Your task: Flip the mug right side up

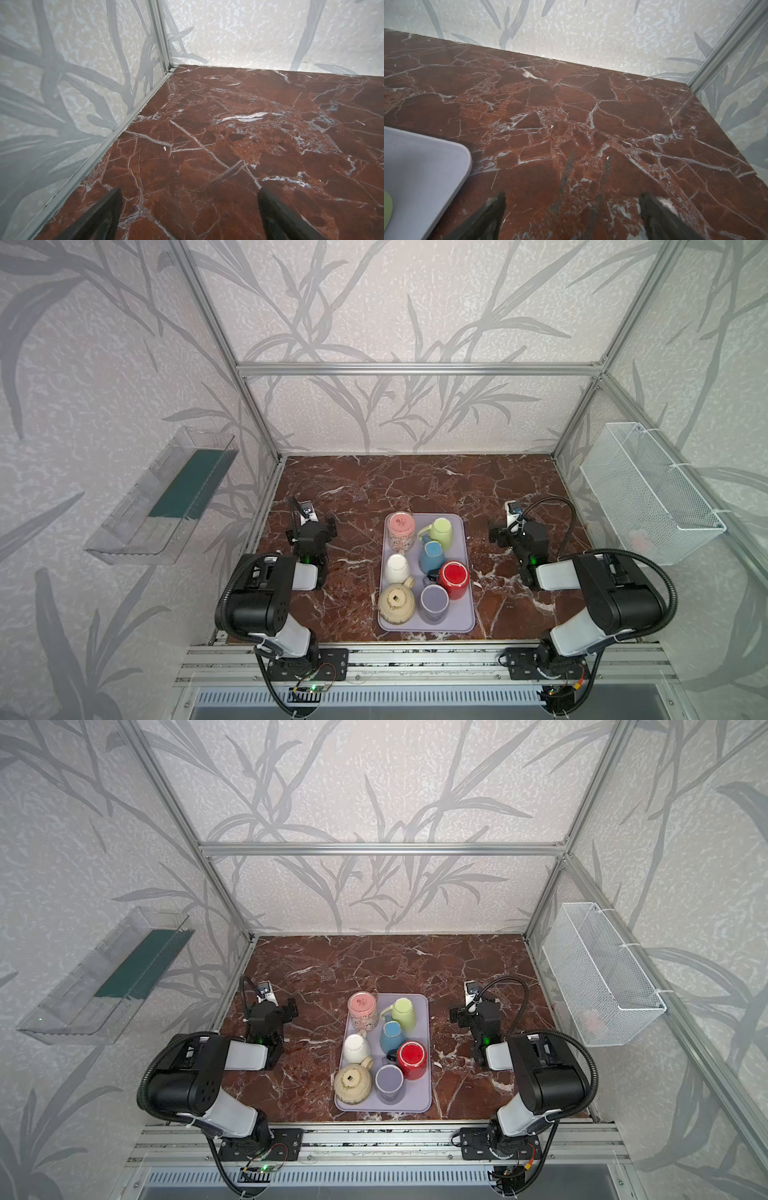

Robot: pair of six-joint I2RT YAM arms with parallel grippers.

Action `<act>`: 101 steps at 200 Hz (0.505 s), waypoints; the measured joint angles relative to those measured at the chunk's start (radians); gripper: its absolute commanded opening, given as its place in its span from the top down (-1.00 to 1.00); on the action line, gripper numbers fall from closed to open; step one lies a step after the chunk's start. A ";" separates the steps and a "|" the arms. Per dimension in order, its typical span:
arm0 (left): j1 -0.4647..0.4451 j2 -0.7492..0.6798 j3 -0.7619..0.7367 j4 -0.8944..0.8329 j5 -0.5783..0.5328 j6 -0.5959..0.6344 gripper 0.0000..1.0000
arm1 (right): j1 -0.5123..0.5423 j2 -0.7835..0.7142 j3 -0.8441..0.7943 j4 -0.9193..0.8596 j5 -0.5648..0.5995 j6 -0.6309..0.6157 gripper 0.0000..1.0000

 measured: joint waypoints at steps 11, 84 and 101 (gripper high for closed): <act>0.000 0.000 0.000 0.000 0.000 0.000 -0.99 | -0.001 0.000 0.001 -0.003 -0.005 0.005 -0.98; 0.000 0.000 0.000 0.000 0.000 0.000 -0.99 | -0.001 0.000 0.001 -0.004 -0.016 0.009 -0.98; 0.000 0.000 0.000 0.000 0.000 0.000 -0.99 | -0.001 0.000 0.001 -0.004 -0.016 0.009 -0.99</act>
